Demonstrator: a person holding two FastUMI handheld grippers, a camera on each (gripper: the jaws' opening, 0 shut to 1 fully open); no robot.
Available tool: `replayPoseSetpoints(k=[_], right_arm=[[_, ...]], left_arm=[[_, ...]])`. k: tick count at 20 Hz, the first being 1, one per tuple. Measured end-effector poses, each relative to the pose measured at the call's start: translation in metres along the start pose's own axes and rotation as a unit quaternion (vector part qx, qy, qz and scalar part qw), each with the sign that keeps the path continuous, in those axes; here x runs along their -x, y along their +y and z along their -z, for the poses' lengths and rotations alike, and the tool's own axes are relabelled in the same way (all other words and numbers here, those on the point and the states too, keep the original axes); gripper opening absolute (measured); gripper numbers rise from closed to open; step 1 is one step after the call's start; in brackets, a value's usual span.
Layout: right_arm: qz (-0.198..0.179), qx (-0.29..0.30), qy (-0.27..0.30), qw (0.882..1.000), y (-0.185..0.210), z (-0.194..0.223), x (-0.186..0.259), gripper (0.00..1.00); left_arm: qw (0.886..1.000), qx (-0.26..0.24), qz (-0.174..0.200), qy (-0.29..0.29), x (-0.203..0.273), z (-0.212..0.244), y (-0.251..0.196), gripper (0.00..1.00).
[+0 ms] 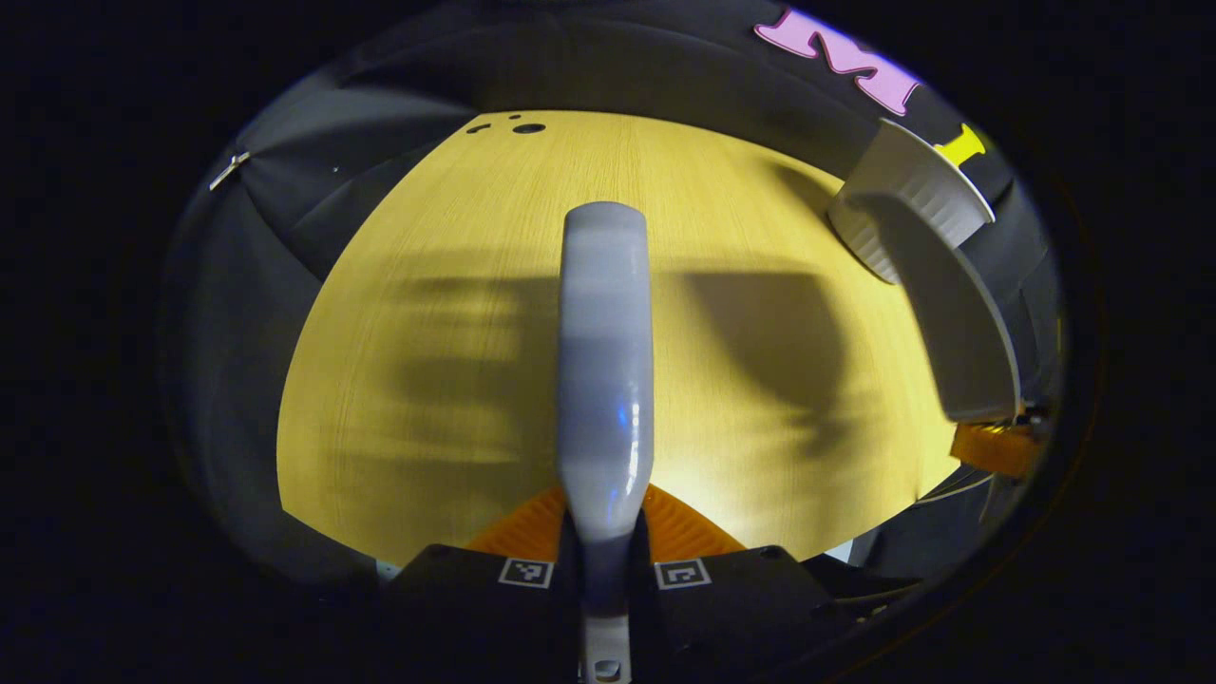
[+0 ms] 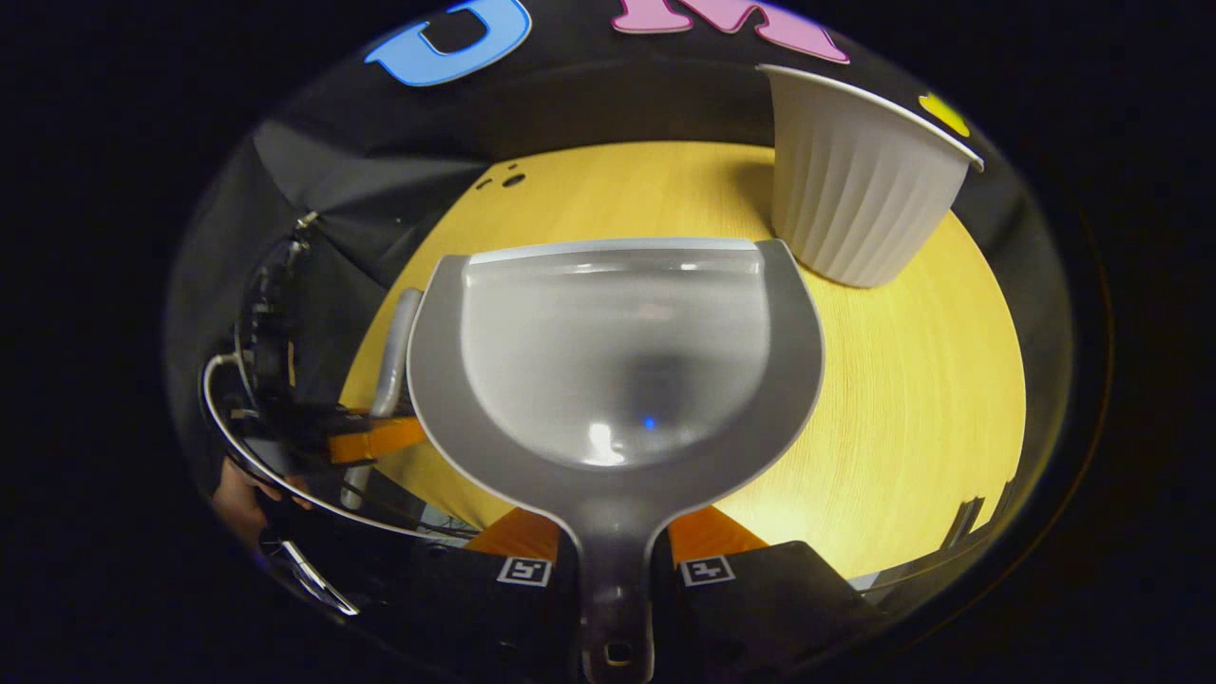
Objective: Pick up the small broom and dustpan from the desktop, sweep the trash into the dustpan with the broom, and then empty the trash into the garbage bin.
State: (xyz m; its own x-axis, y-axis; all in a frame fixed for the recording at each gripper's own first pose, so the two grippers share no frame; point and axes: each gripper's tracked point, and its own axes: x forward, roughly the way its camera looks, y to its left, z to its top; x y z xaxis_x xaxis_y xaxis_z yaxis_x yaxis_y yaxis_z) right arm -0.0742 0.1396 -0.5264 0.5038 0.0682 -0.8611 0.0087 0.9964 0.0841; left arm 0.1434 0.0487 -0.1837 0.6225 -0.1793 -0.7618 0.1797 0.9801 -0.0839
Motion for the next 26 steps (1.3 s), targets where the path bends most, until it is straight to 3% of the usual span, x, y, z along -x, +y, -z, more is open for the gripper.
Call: replayPoseSetpoints(k=[1,6,15,16,20,21,23,25,26], right_arm=[[0.007,-0.002,0.009,1.000,-0.006,0.005,-0.010,0.34],[0.029,-0.032,0.020,0.999,-0.022,0.006,-0.047,0.34],[0.061,-0.015,0.040,0.997,-0.020,0.012,-0.082,0.35],[0.059,-0.016,0.041,0.997,-0.018,0.012,-0.082,0.29],[0.041,-0.028,0.045,0.998,-0.013,0.012,-0.079,0.50],[0.034,-0.029,0.047,0.998,-0.009,0.012,-0.078,0.28],[0.021,-0.025,0.044,0.998,-0.001,0.009,-0.078,0.57],[0.026,-0.013,0.037,0.999,-0.002,0.006,-0.070,1.00],[0.026,-0.013,0.037,0.999,-0.001,0.007,-0.069,0.99]], left_arm=[[1.000,-0.006,-0.004,0.004,0.001,-0.001,0.001,0.28],[0.999,-0.031,-0.015,0.030,-0.004,0.001,0.007,0.25],[0.995,-0.052,-0.027,0.082,-0.006,0.005,0.009,0.22],[0.994,-0.057,-0.032,0.084,-0.005,0.004,0.010,0.26],[0.992,-0.080,-0.052,0.086,-0.002,0.001,0.015,0.28],[0.992,-0.081,-0.053,0.082,0.000,0.000,0.014,0.29],[0.993,-0.076,-0.047,0.071,0.003,-0.003,0.007,0.31],[0.994,-0.073,-0.045,0.062,0.006,-0.006,0.006,0.59],[0.995,-0.073,-0.044,0.060,0.008,-0.006,0.005,0.72]])
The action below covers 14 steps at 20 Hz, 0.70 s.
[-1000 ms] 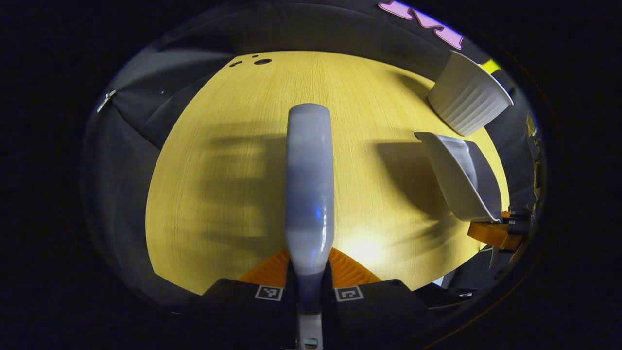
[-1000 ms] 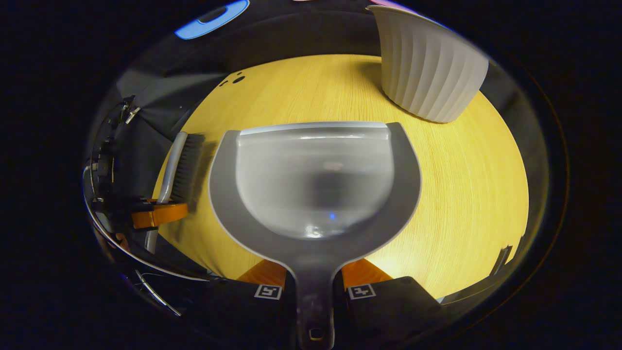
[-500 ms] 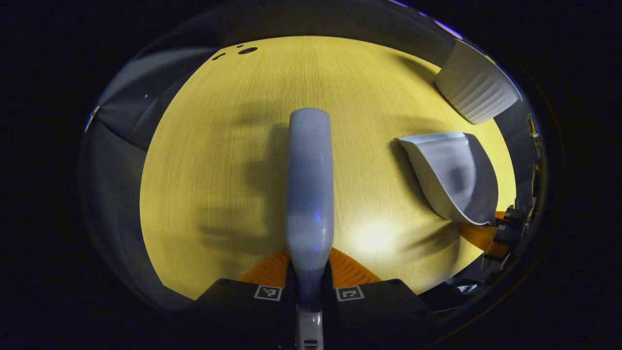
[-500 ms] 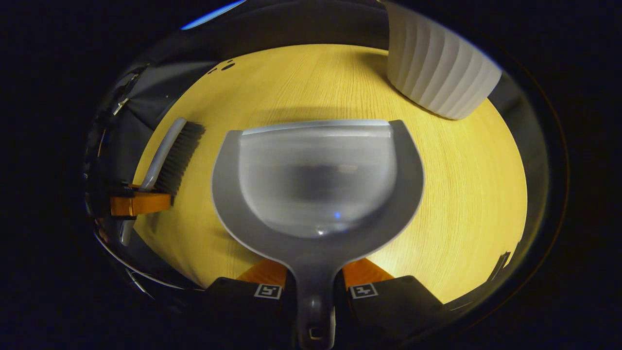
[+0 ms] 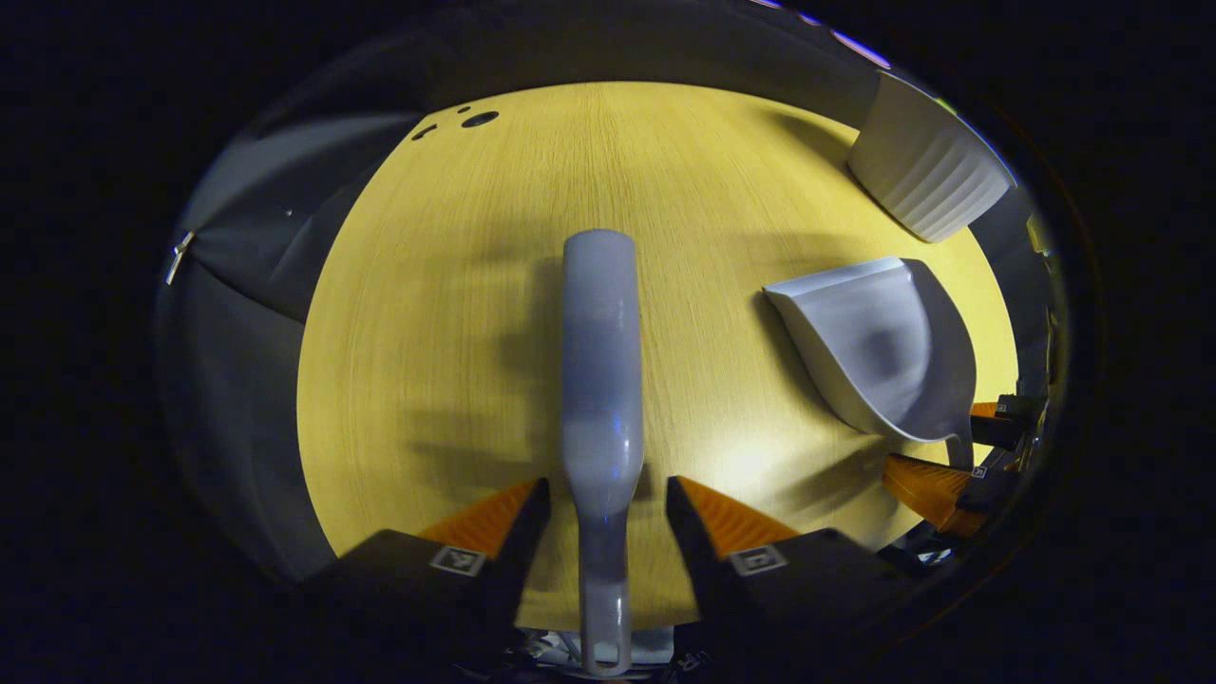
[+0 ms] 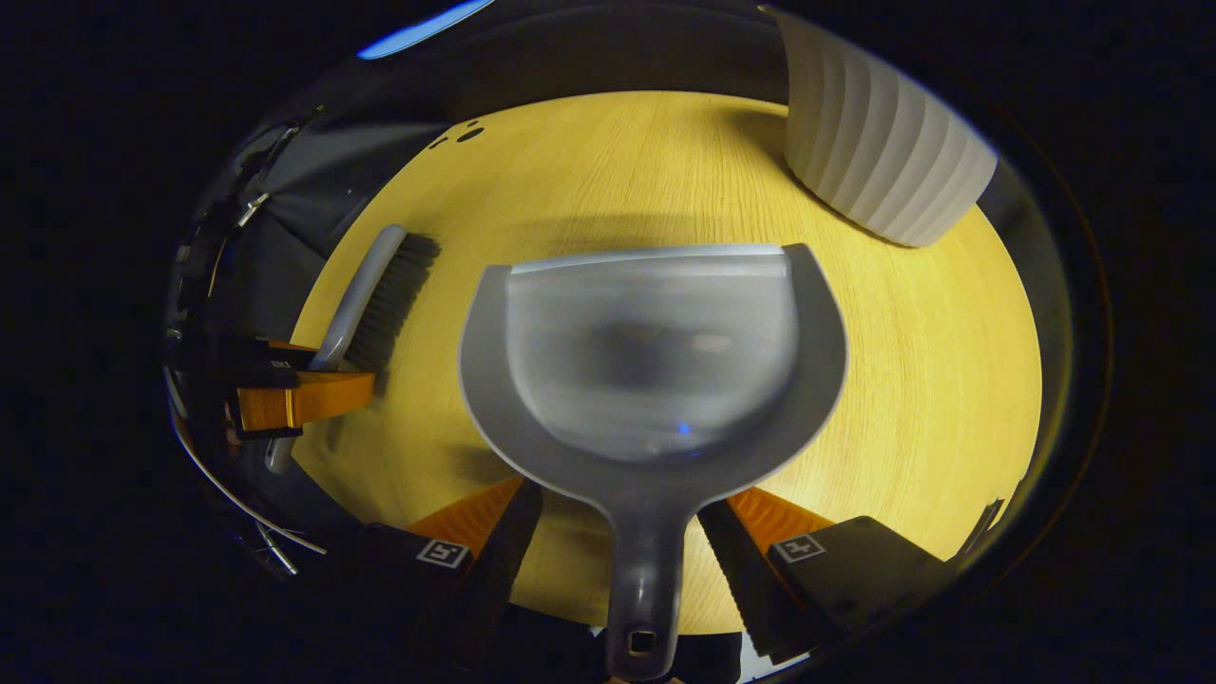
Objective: Pick up the small broom and dustpan from the desktop, sweep the trash into the dustpan with the broom, and then empty the trash into the garbage bin.
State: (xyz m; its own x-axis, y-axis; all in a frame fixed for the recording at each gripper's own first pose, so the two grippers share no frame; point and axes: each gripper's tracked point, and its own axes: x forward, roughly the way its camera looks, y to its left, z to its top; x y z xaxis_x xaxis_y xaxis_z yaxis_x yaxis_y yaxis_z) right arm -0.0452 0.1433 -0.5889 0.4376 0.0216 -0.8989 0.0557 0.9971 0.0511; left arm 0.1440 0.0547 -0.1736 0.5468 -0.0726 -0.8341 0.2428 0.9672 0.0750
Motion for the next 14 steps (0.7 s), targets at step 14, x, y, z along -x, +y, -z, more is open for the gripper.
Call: replayPoseSetpoints(k=[14], right_arm=[[0.008,0.001,-0.221,0.975,0.002,-0.085,0.156,0.99]], left_arm=[[0.983,0.023,0.019,-0.182,0.123,-0.020,-0.032,0.98]])
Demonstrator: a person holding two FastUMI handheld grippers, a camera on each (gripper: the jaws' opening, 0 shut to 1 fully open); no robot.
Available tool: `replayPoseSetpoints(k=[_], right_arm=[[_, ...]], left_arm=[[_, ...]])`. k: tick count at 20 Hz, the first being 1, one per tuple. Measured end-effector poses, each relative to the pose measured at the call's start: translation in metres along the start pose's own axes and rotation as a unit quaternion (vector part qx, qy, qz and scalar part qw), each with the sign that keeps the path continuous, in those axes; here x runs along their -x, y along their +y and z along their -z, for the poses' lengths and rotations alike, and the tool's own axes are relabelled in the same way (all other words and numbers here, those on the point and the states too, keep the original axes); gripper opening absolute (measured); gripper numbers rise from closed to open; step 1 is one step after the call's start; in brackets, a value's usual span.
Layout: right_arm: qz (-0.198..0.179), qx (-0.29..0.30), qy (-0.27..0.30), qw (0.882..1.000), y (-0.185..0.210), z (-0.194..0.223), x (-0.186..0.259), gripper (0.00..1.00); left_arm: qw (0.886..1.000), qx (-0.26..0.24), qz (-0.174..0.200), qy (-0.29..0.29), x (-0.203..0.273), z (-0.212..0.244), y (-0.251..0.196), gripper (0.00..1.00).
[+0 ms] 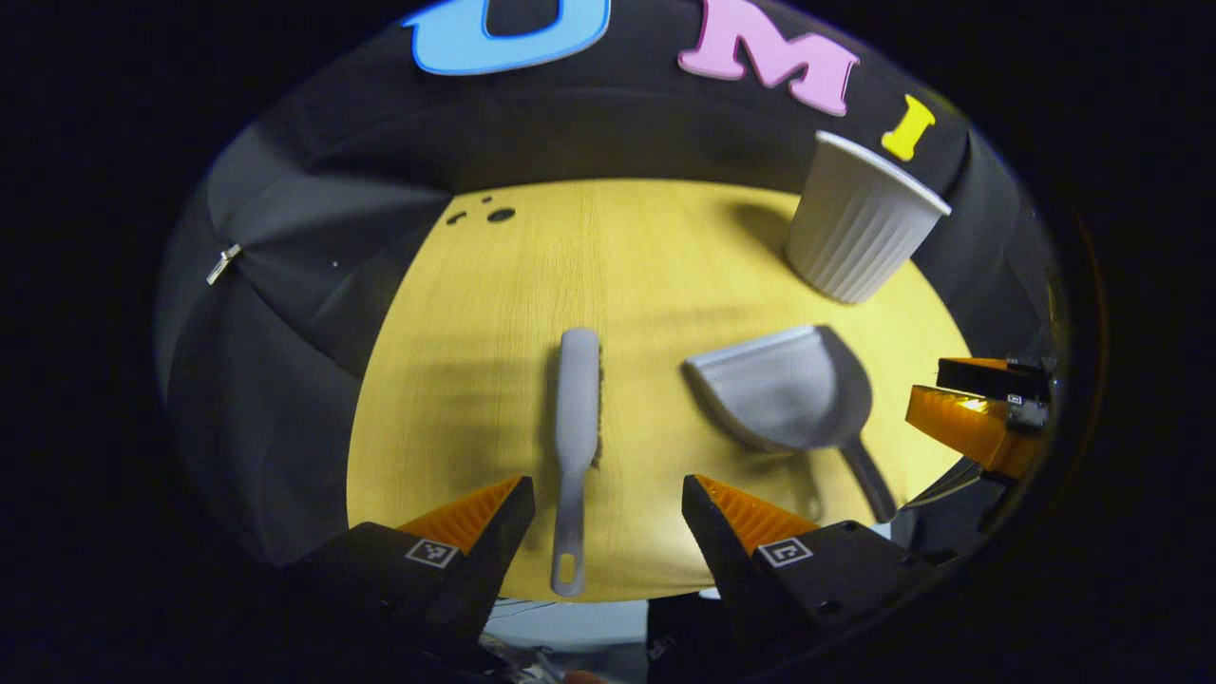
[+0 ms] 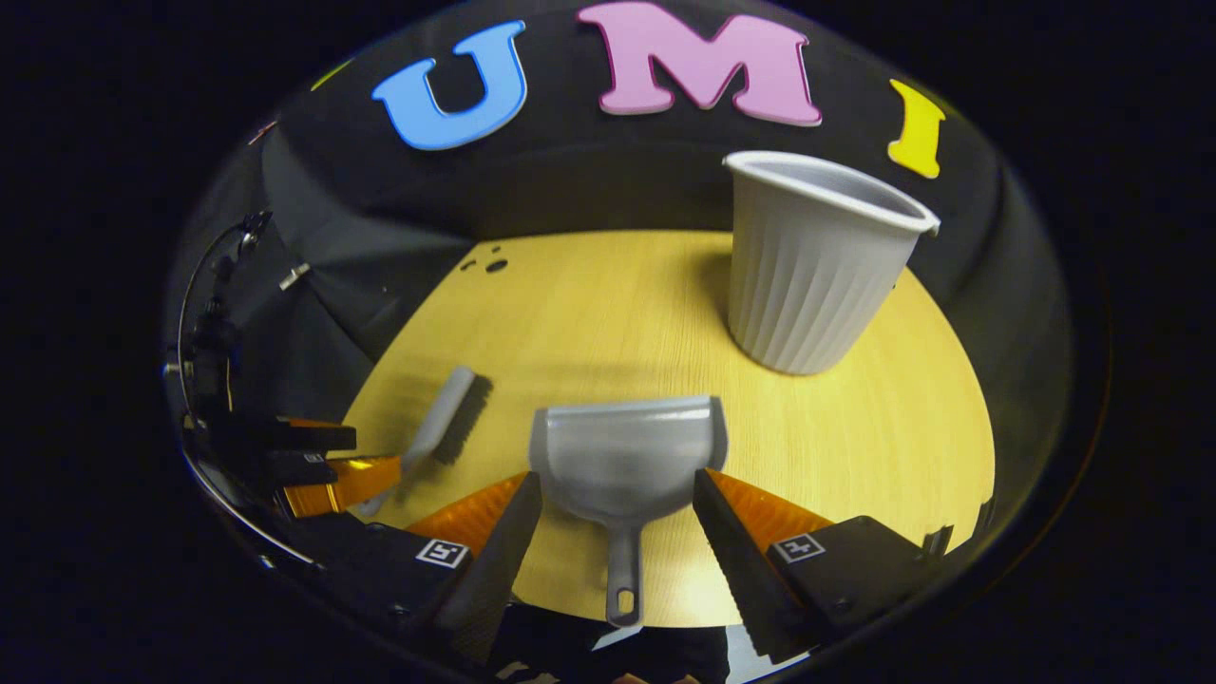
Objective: Pick up the small broom and dustpan from the desktop, sweep the trash into the dustpan with the broom, and then empty the trash into the garbage bin.
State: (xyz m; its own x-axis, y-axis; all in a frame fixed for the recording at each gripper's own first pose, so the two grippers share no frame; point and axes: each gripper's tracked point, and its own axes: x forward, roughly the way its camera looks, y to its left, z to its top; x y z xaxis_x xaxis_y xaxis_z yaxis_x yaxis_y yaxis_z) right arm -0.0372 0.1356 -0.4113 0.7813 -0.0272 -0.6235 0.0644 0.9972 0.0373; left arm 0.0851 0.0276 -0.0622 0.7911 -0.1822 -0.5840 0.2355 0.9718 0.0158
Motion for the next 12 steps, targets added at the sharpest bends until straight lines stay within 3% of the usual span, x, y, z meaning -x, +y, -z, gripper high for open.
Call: replayPoseSetpoints(k=[2,6,12], right_arm=[[0.000,-0.009,-0.056,0.998,0.006,-0.027,0.013,0.99],[0.003,0.030,-0.126,0.992,0.013,-0.062,0.043,0.99],[0.013,0.059,-0.254,0.965,0.030,-0.109,0.096,0.99]], left_arm=[[0.998,0.014,0.004,-0.055,0.024,-0.024,-0.007,0.98],[0.986,0.010,-0.030,-0.165,0.075,-0.068,-0.002,0.98],[0.949,0.034,-0.032,-0.310,0.126,-0.112,-0.009,0.98]])
